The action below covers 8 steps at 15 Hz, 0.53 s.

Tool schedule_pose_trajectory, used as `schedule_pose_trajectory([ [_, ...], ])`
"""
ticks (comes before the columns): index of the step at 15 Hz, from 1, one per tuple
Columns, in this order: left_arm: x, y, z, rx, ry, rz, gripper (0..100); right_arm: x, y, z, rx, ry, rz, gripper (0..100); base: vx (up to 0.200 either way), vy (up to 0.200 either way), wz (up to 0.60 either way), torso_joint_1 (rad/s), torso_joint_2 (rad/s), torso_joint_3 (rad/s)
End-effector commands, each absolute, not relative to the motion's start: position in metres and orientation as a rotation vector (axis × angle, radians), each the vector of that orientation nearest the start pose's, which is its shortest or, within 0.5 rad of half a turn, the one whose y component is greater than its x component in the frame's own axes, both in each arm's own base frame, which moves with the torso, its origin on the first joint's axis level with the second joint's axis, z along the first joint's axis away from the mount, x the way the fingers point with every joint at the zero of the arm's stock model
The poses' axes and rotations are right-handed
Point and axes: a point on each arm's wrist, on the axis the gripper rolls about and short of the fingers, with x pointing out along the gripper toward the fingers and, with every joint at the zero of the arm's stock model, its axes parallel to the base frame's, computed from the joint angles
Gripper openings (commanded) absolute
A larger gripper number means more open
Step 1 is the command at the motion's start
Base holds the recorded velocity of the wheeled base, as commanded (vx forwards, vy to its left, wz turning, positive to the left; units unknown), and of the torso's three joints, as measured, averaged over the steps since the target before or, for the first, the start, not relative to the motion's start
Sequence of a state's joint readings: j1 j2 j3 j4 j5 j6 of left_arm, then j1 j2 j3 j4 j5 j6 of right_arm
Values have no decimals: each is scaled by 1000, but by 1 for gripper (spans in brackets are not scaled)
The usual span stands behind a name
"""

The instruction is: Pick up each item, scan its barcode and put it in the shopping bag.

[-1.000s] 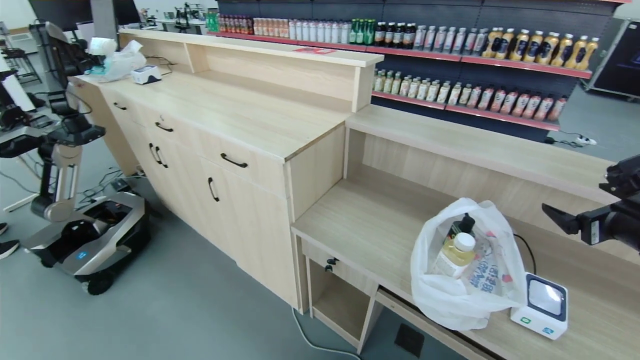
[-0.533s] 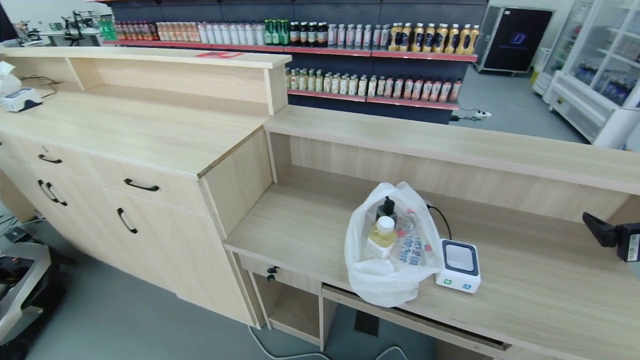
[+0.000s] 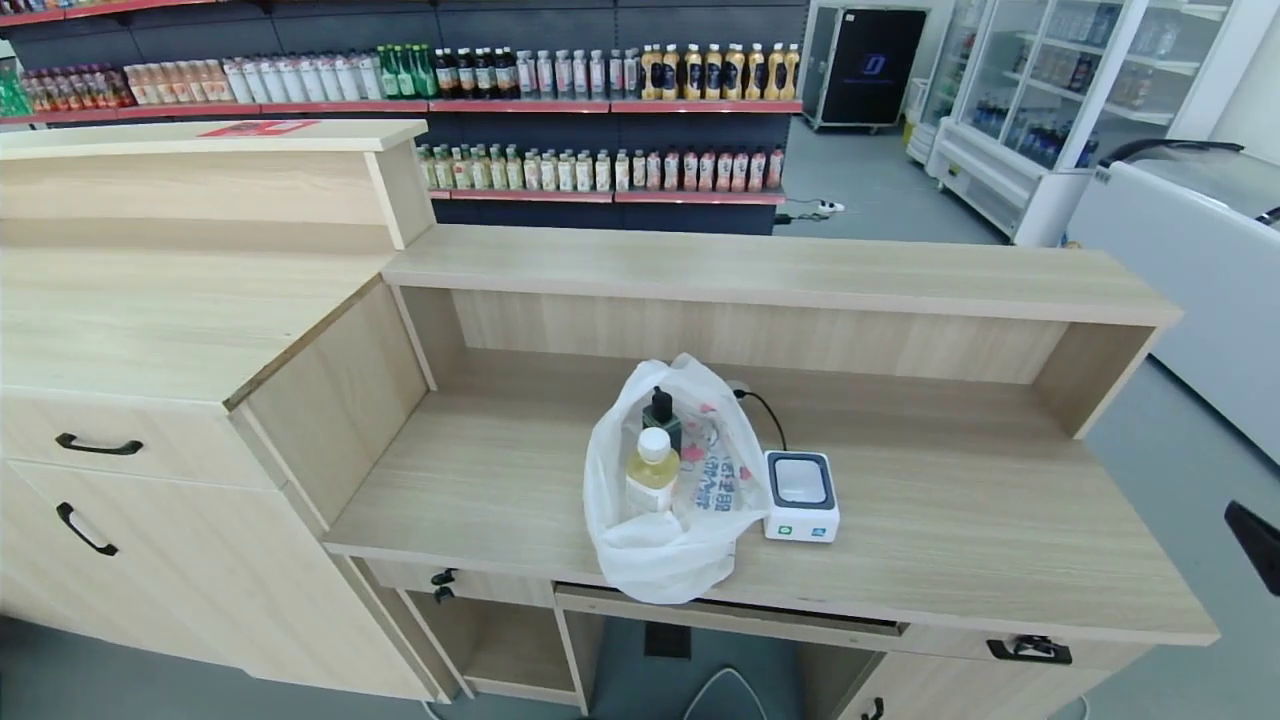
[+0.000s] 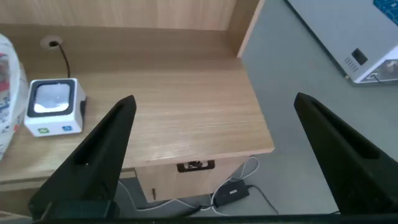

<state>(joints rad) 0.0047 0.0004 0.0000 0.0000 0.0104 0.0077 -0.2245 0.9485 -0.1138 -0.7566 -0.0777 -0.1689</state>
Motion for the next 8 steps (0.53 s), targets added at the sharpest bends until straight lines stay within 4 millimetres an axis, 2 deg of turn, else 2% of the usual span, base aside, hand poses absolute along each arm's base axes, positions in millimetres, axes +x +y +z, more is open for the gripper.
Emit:
schedule_pose_trajectory([
  [1,-23,0,75,8,0,15,0,53,-11,136,-158,42,-252,100,0,0,0,0,0,0],
  [5,-23,0,75,8,0,15,0,9,-3,105,-65,92,-183,100,0,0,0,0,0,0],
  [8,-23,0,75,8,0,15,0,-8,-1,88,-49,78,-182,100,0,0,0,0,0,0],
])
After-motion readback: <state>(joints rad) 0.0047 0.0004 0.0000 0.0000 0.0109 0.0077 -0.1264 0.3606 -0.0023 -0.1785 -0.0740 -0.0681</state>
